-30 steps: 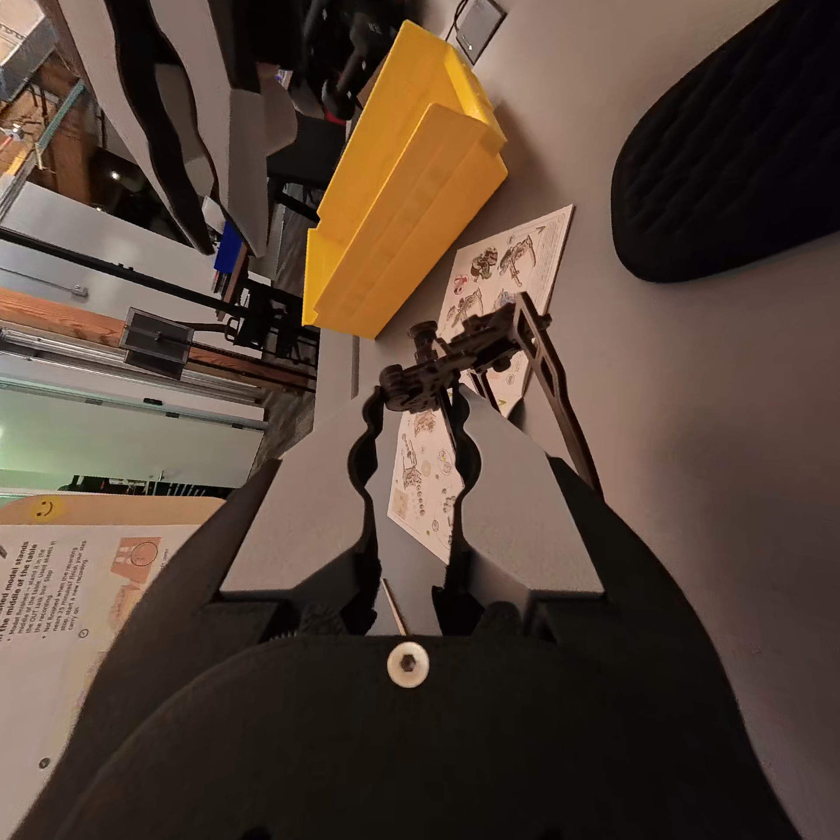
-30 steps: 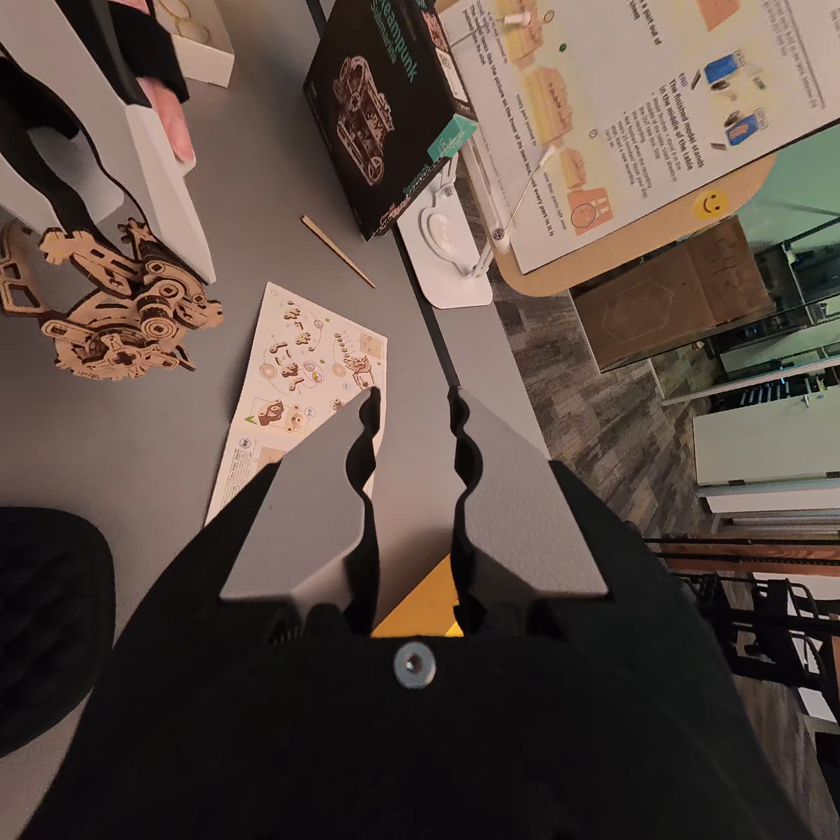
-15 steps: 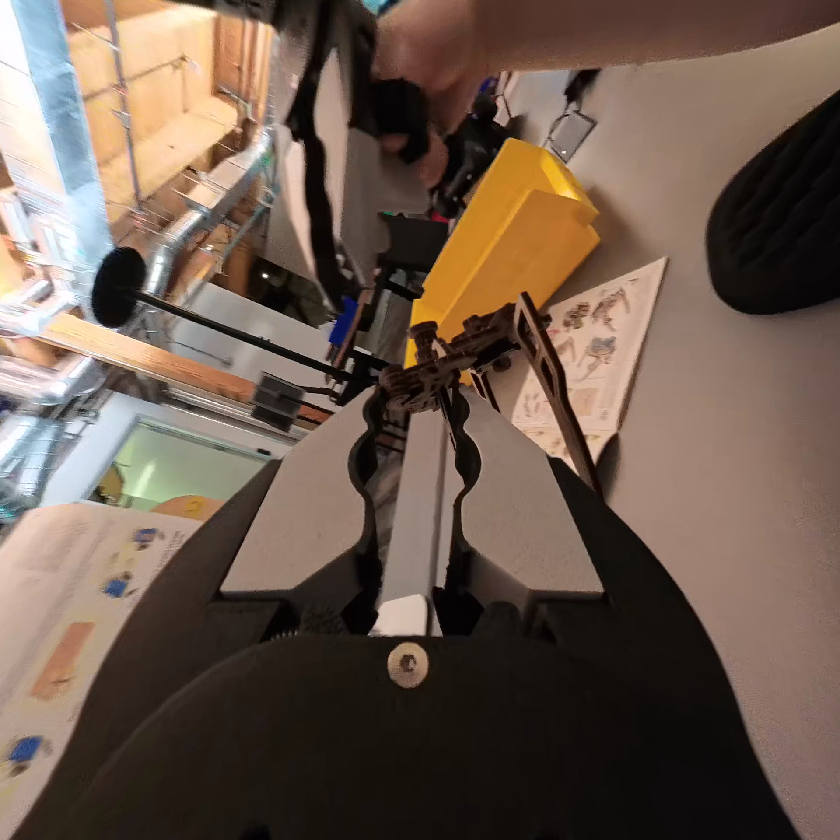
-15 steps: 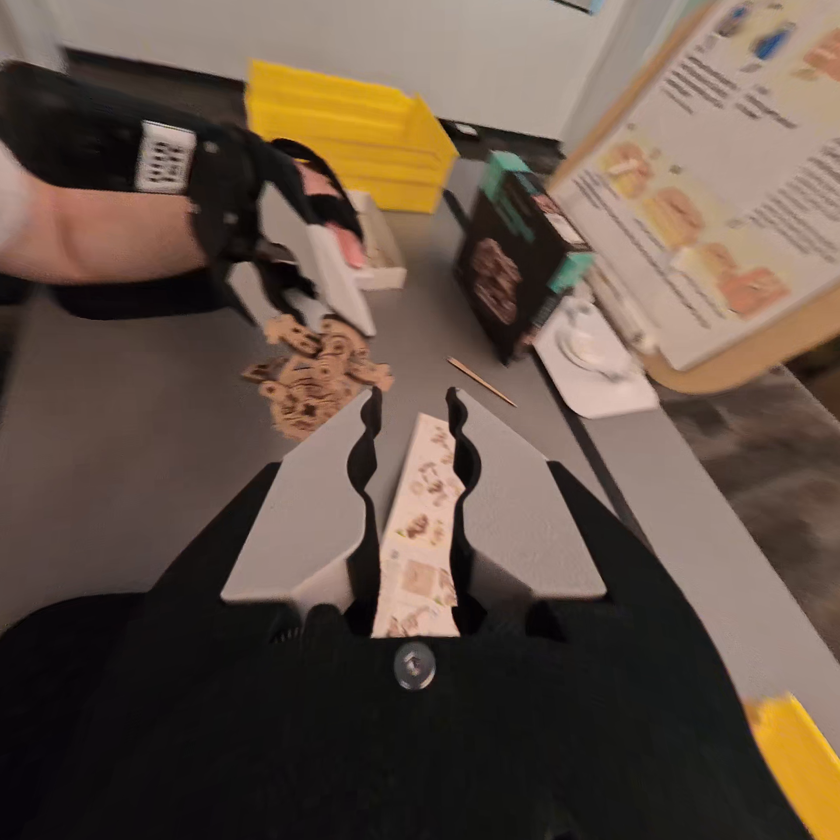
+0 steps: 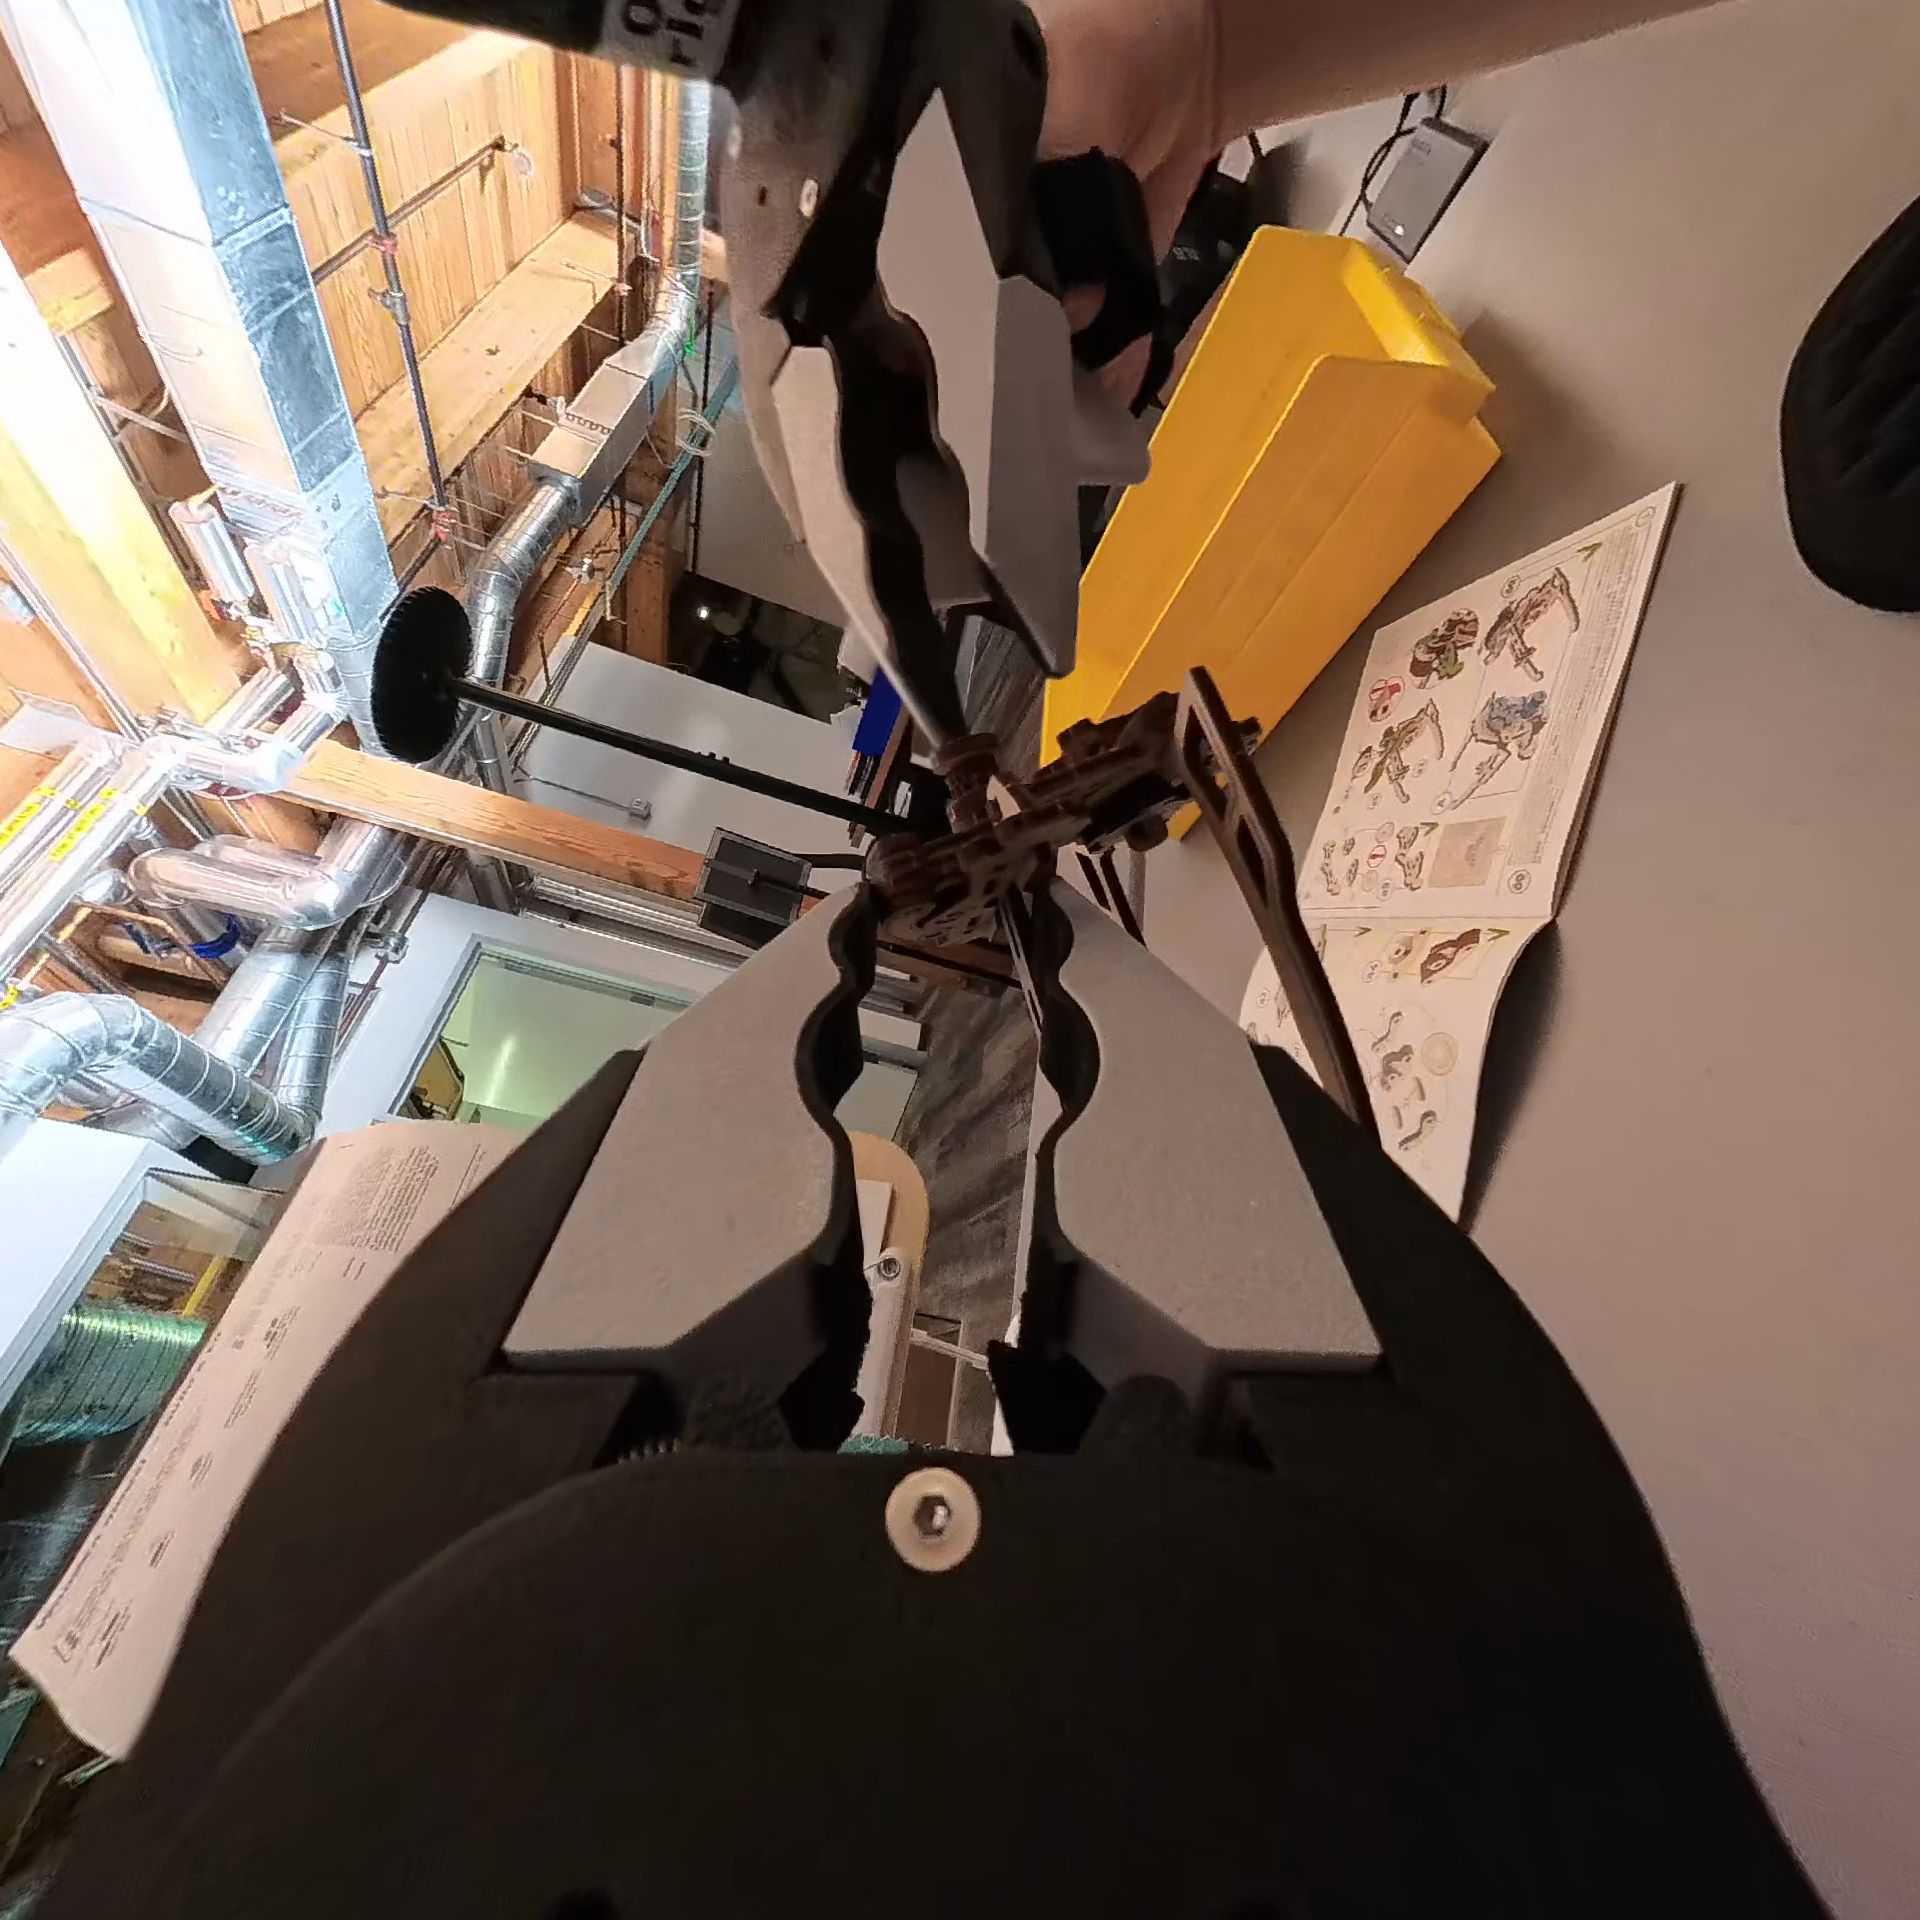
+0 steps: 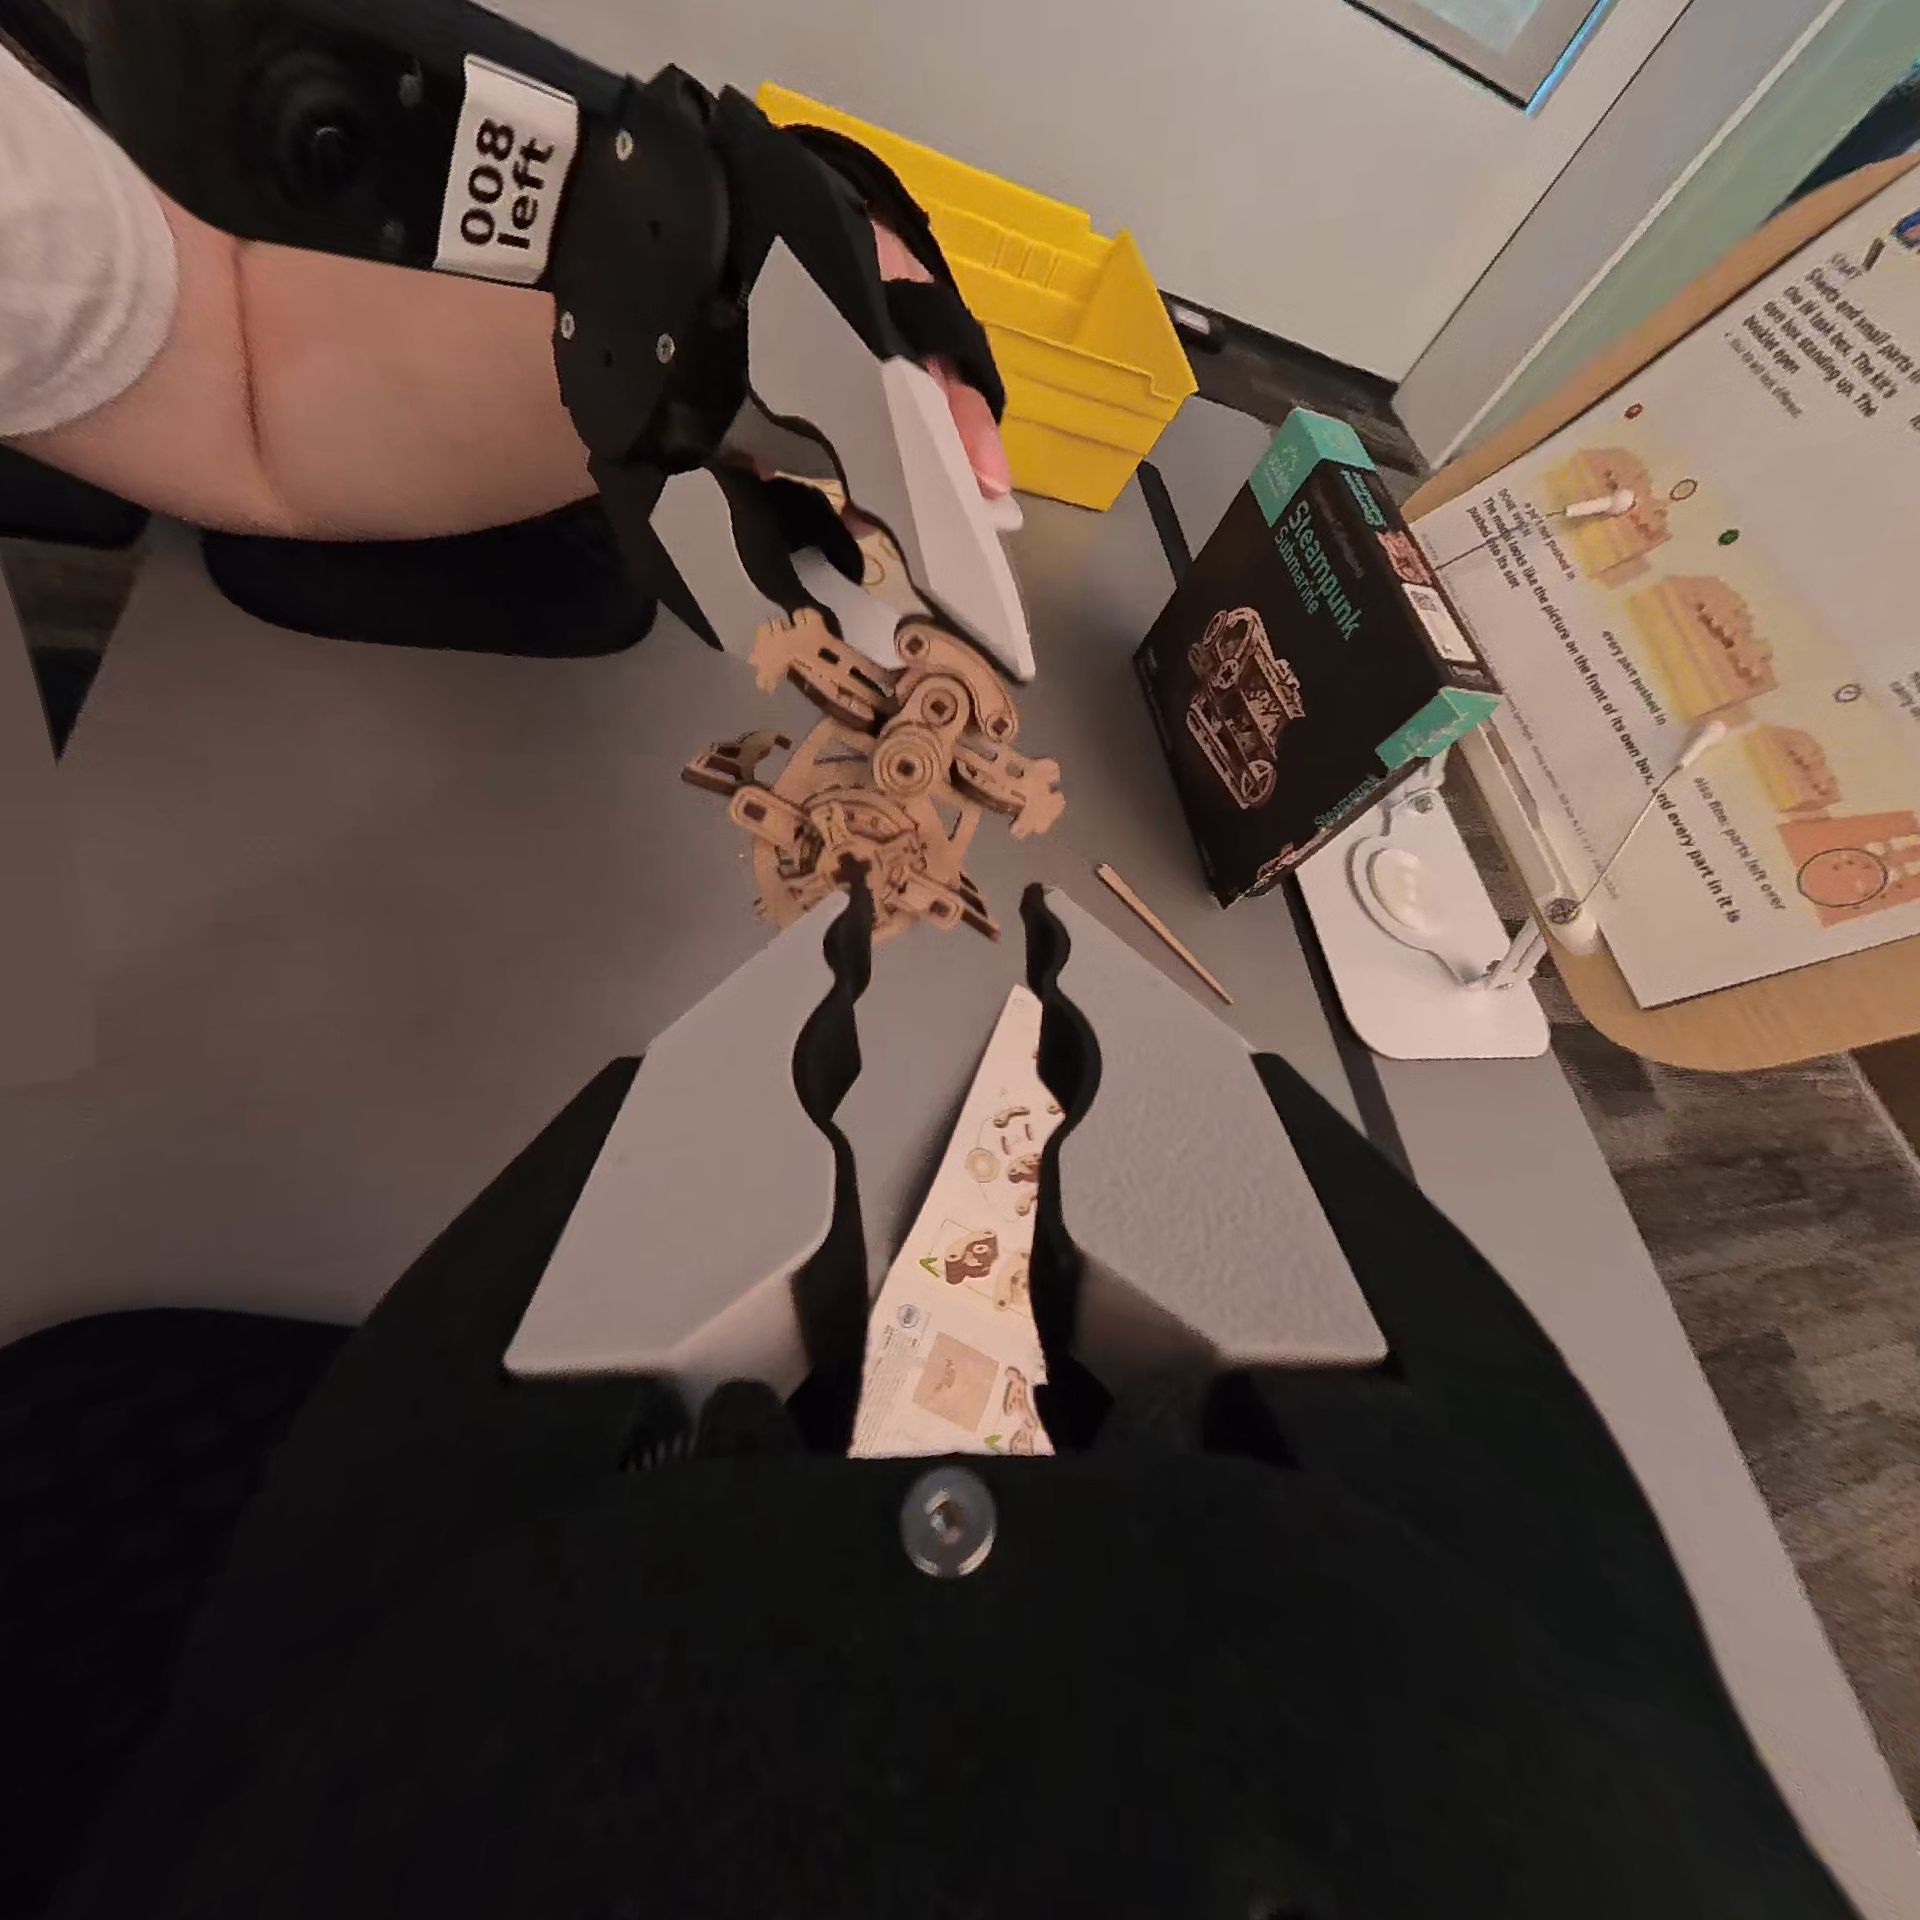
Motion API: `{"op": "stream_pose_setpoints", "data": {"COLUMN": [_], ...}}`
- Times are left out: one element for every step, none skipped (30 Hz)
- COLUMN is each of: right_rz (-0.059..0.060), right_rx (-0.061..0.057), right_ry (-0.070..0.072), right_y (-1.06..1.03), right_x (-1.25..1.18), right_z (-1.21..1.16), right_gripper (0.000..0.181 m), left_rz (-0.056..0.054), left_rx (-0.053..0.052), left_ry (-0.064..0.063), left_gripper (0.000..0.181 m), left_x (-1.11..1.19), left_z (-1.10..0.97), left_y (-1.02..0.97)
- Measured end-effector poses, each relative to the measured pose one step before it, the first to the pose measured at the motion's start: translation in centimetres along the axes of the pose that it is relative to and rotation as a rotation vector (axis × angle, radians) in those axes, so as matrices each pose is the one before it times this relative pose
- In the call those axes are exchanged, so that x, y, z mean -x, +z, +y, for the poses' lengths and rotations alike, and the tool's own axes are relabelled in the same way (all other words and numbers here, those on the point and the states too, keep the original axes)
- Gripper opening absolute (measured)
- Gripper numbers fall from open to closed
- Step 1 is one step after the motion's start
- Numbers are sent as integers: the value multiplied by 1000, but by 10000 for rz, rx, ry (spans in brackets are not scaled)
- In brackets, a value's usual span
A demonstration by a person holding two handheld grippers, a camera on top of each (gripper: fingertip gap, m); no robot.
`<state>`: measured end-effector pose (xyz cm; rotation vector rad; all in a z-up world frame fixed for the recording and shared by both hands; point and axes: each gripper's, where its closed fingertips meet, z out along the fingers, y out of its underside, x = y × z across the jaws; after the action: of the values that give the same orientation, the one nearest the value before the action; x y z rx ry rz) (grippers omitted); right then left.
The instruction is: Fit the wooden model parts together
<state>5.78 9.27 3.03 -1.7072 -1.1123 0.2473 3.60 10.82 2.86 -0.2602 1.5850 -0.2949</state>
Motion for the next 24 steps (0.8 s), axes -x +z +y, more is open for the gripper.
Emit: {"op": "stream_pose_setpoints", "data": {"right_rz": [-177,-169,-118,-83,-94,-131,-99,-25,-17,-50,-50,11,55,32,22,21,30,45,50,30,-3,-80,-26,-1], "right_rx": [-99,-128,-153,-176,-180,-117,-64,11,73,75,87,64,75,97,101,61,40,63,86,116,113,83,24,1], "right_ry": [161,112,68,83,114,75,-21,-72,-47,-8,-34,-94,-73,-21,-35,-95,-89,-59,-67,-64,-58,-56,-102,-179], "right_y": [-197,-154,-120,-68,-2,42,102,163,217,246,233,183,129,109,104,92,112,124,140,158,141,120,84,54], "right_x": [26,85,72,56,95,185,179,106,82,127,128,50,-40,-33,-7,10,-5,-46,-60,-13,23,138,60,37], "right_z": [96,6,-146,-267,-330,-235,-130,-14,59,76,87,68,93,133,153,98,67,97,146,194,203,169,71,37], "right_gripper": [29,29,29,29,31,33,33,33,33,34,34,34,35,35,35,35,35,34,33,32,31,28,27,24], "left_rz": [-46,-77,-78,-63,-113,-149,-89,-14,-1,-20,-4,8,10,8,8,18,20,18,24,21,21,14,49,14], "left_rx": [11,68,76,61,44,82,55,-10,-41,9,48,31,5,-11,-12,-3,20,11,-2,-7,-24,-23,24,58], "left_ry": [-25,40,43,13,13,46,53,26,10,36,58,52,9,-45,-76,-88,-49,22,38,5,-25,-26,-2,15], "left_gripper": [27,27,27,28,27,27,27,27,27,27,27,27,27,27,27,28,27,27,27,28,27,27,27,27], "left_x": [179,208,202,175,233,279,140,-8,-74,-48,-80,-94,-60,-31,6,-7,-2,-35,-51,-42,-21,-19,-64,-11], "left_z": [92,175,190,121,38,46,-13,-147,-200,-125,-21,6,11,22,34,43,48,3,-40,-58,-84,-71,20,102], "left_y": [-84,-72,-67,-54,-23,20,38,52,83,99,91,74,35,29,11,5,18,1,-1,4,-4,-4,3,19]}}
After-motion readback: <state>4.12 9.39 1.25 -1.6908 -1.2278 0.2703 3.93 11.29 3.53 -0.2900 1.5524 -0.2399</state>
